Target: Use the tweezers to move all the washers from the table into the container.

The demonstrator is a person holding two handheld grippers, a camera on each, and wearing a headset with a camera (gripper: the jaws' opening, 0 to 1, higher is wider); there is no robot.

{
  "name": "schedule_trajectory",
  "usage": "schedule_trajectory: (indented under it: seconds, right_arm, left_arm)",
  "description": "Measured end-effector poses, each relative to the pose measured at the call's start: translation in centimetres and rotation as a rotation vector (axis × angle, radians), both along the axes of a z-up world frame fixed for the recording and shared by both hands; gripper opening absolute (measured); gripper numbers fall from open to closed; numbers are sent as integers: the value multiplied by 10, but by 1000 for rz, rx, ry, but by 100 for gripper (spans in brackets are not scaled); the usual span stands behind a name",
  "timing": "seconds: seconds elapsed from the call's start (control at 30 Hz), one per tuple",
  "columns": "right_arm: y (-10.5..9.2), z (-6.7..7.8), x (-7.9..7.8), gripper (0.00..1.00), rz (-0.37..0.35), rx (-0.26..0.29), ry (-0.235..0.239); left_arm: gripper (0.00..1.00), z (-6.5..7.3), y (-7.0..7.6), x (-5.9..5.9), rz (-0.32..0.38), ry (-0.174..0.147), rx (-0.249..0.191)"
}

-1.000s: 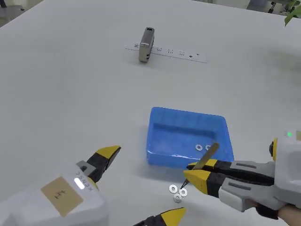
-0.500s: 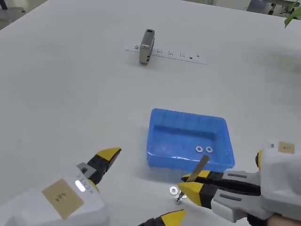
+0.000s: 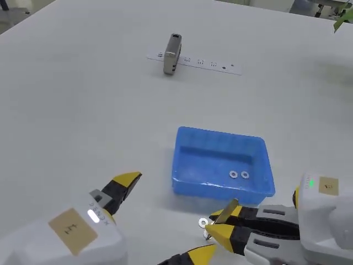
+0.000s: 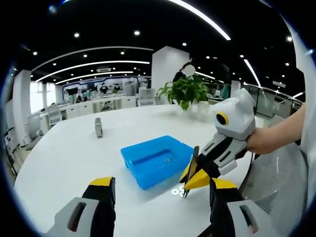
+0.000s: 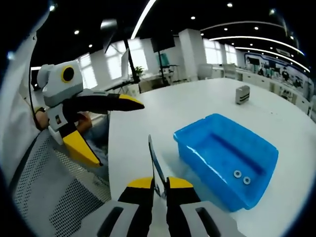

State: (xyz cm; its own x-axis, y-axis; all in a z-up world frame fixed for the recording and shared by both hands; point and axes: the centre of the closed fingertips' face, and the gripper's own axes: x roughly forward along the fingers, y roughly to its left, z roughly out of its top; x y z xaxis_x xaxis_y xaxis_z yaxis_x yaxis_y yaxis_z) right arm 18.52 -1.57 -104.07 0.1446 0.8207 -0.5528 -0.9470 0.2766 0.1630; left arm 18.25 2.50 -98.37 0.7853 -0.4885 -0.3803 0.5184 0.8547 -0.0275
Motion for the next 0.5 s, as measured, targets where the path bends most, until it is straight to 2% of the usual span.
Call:
schedule_trajectory:
  seconds: [0.1, 0.17, 0.4, 0.5]
  right_arm:
    - [1, -1, -4, 5, 47, -34, -51]
    - [3, 0, -7, 5, 63, -45, -68]
    - [6, -1, -7, 4, 66, -74, -69]
    - [9, 1, -9, 4, 48, -43, -18]
  left_arm:
    - [79, 0, 0, 0, 0, -1, 1]
    - [79, 0, 0, 0, 2, 0, -1]
    - [79, 0, 1, 0, 3, 0, 0]
    - [79, 0, 1, 0, 4, 0, 0]
